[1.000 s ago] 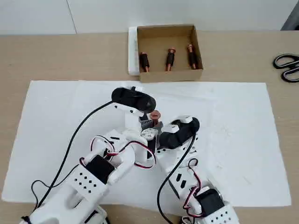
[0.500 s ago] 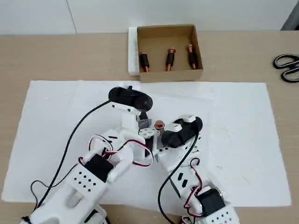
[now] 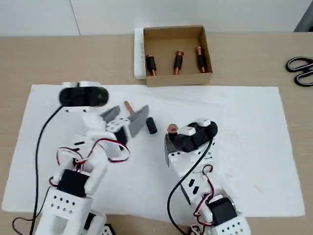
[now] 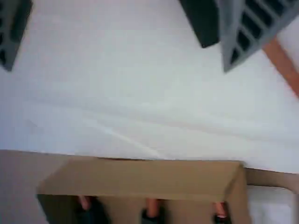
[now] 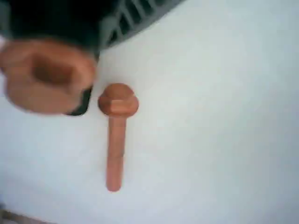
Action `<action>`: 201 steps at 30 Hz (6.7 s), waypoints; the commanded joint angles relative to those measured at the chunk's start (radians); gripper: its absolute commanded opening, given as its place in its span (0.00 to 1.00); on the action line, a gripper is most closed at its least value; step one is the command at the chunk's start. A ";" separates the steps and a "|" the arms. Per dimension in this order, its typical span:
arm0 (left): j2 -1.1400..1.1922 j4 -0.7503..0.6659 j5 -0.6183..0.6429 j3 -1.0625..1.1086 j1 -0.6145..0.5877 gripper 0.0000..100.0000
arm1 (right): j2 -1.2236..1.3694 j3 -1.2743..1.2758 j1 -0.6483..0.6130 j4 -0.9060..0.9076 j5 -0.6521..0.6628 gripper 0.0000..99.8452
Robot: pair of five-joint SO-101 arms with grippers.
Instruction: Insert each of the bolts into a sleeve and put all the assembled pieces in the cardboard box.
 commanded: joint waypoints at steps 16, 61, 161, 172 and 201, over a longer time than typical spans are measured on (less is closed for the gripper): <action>-0.028 0.091 -0.152 -0.070 -0.727 0.27 | 0.748 -0.908 0.217 -0.188 0.132 0.00; -0.028 0.473 -0.391 -0.177 -0.899 0.27 | 2.040 -1.824 0.314 -0.325 0.086 0.35; -0.018 0.571 -0.428 -0.173 -0.835 0.27 | 1.851 -1.522 0.051 0.446 0.087 0.09; 0.103 0.578 -0.459 -0.354 -0.511 0.27 | 1.727 -1.511 0.097 0.595 0.086 0.01; 0.423 0.727 -0.434 -0.584 -0.502 0.27 | 1.913 -1.479 0.197 0.587 0.172 0.18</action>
